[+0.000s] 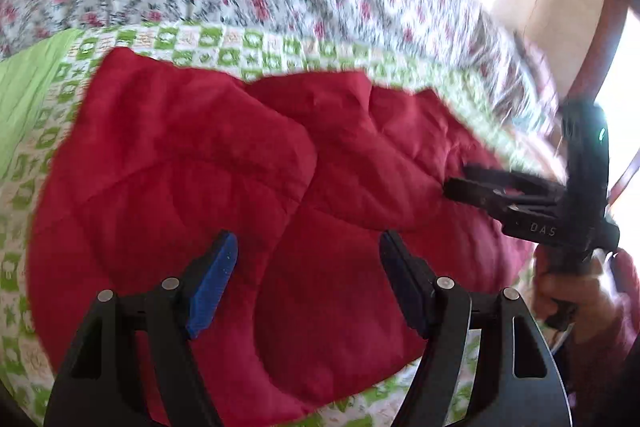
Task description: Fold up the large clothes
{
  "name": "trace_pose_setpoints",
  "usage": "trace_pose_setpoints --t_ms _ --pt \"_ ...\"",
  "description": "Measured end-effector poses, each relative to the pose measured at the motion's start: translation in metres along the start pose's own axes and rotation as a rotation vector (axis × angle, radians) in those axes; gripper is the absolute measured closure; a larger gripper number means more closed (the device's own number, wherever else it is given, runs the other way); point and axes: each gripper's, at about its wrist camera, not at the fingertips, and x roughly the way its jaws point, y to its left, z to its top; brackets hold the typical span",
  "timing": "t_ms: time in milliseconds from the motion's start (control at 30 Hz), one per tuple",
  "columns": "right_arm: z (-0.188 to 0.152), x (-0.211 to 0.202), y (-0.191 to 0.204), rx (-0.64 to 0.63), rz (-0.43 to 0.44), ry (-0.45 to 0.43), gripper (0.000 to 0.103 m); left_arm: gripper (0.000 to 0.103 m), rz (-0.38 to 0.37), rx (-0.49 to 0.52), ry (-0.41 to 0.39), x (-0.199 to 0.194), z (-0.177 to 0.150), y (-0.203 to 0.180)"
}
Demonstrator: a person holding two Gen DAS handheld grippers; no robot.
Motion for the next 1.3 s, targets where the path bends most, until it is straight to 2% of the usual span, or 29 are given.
trace_pose_setpoints --t_ms 67,133,233,333,400,500,633,867,1033,1100,1300 --pt "0.006 0.023 0.009 -0.044 -0.041 0.050 0.040 0.030 0.031 0.029 0.019 0.011 0.003 0.000" --pt "0.011 0.036 0.006 -0.044 -0.054 0.076 0.040 0.030 0.053 0.000 0.031 0.021 0.013 0.010" --pt "0.028 0.053 -0.011 -0.001 -0.061 0.114 0.043 0.040 0.117 -0.094 0.056 0.033 0.040 0.037" --pt "0.046 0.068 -0.032 0.040 -0.114 0.130 0.043 0.041 0.163 -0.151 0.081 0.045 0.060 0.062" --pt "0.054 0.076 -0.049 0.079 -0.143 0.135 0.043 0.041 0.224 -0.177 0.090 0.057 0.071 0.082" --pt "0.059 0.084 -0.075 0.153 -0.160 0.138 0.043 0.041 0.282 -0.230 0.086 0.069 0.078 0.110" --pt "0.052 0.089 -0.101 0.244 -0.139 0.122 0.044 0.041 0.246 -0.317 0.085 0.086 0.071 0.139" --pt "0.046 0.098 -0.112 0.291 -0.170 0.075 0.044 0.041 0.256 -0.314 0.094 0.094 0.070 0.140" --pt "0.047 0.100 -0.114 0.299 -0.163 0.077 0.044 0.042 0.235 -0.307 0.043 0.056 0.068 0.128" --pt "0.048 0.095 -0.116 0.311 -0.147 0.070 0.043 0.042 0.192 -0.284 0.008 0.030 0.060 0.115" --pt "0.045 0.057 -0.114 0.340 -0.106 0.000 0.041 0.042 0.133 -0.192 -0.060 -0.029 0.025 0.075"
